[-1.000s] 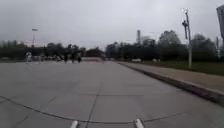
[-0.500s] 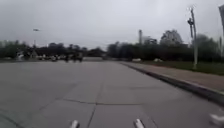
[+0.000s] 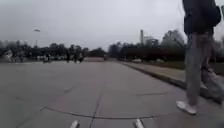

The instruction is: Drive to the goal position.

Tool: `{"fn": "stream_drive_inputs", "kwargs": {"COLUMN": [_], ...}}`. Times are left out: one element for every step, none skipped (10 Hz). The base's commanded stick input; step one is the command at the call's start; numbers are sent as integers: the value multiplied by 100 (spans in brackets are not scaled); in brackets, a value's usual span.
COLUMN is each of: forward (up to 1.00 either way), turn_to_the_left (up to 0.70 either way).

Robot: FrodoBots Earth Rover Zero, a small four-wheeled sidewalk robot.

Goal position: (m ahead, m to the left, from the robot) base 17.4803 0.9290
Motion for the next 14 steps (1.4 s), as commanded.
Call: {"fn": "stream_drive_inputs", "kwargs": {"forward": [70,70,70,70,70,70,70,70,70,70,70,70,70,70], "turn_to_the_left": [-4,-4,-4,-4,-4,-4,-4,-4,-4,-5,-27,-35,-35,-35]}}
